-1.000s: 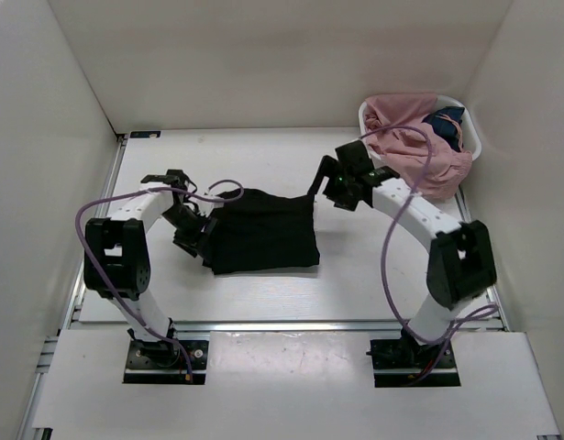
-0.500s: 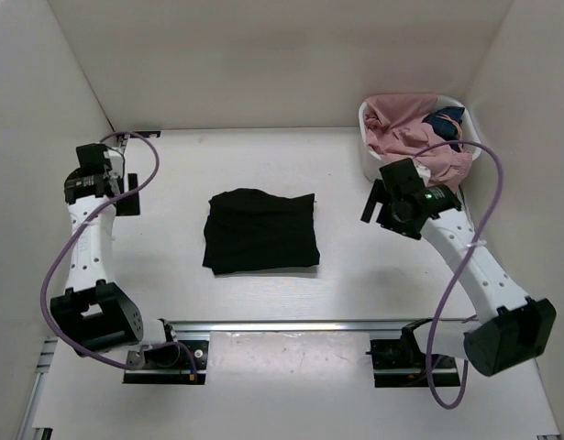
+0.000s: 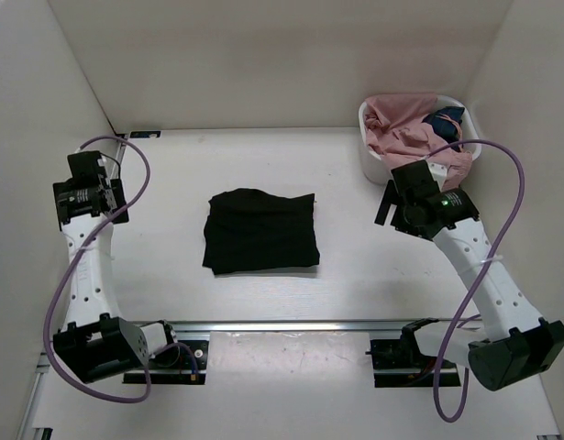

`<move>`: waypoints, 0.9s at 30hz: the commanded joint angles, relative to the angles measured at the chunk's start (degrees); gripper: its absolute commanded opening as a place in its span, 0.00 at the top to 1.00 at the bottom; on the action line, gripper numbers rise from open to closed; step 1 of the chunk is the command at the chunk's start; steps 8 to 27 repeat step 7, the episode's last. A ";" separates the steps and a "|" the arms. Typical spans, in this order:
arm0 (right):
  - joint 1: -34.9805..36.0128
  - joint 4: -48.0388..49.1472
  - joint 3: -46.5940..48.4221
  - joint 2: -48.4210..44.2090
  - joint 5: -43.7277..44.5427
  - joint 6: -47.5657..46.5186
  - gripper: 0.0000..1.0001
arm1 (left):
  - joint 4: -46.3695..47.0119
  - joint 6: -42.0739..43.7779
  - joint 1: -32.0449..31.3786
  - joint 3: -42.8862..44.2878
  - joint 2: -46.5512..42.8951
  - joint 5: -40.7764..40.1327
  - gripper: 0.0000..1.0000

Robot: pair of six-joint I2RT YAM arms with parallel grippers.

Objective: Fold and stack the trousers
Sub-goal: Fold the trousers

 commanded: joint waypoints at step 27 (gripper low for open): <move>-0.07 0.39 -0.44 -3.92 2.85 -3.91 0.01 | -4.36 -1.02 -0.19 4.93 -3.38 -1.66 0.00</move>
